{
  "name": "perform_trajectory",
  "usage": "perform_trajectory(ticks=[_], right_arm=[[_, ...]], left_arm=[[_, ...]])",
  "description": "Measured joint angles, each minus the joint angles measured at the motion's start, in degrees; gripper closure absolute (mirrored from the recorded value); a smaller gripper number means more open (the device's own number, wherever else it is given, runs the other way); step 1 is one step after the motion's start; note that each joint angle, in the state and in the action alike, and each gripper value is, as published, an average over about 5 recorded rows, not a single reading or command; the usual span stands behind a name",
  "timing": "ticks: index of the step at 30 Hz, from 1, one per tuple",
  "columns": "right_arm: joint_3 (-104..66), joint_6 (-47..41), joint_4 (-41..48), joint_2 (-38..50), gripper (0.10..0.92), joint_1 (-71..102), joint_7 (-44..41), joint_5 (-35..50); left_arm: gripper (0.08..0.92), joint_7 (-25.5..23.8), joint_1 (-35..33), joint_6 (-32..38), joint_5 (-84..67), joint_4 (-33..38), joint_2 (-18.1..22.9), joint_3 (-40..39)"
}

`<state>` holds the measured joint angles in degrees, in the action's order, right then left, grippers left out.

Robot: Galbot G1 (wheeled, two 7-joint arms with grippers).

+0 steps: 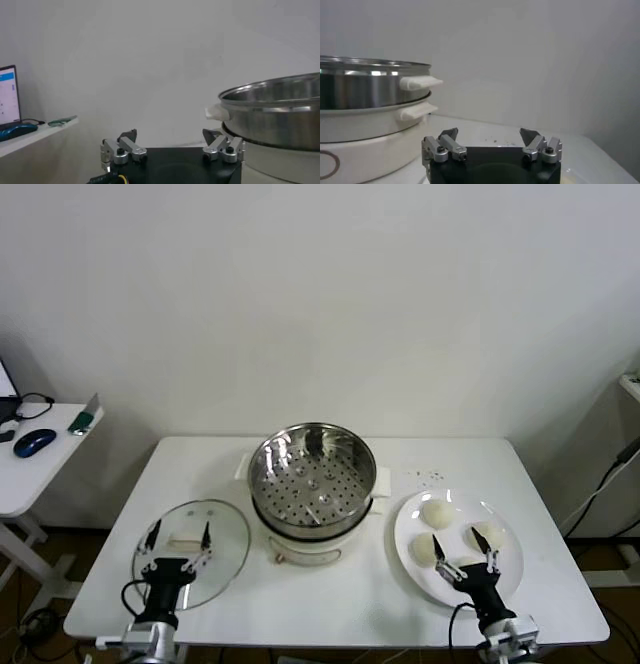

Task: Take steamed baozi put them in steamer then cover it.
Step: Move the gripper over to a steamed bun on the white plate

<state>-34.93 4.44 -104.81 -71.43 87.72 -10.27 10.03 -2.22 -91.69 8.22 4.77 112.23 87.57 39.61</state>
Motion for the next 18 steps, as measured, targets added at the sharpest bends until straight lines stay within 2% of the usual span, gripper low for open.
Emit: perform_trajectory(ticks=[7,18], right_arm=[[1.3,-7.4,1.1,9.9,0.203,-5.2,-8.1,-1.4],[12.9,-13.8,9.3,32.3,0.203,-24.2,-30.4,-5.9]], left_arm=[[0.177,0.0,-0.4,0.4,1.2,0.1,-0.1,-0.6],[0.177,-0.4,-0.5,1.1,1.5,0.0,-0.9,-1.4]])
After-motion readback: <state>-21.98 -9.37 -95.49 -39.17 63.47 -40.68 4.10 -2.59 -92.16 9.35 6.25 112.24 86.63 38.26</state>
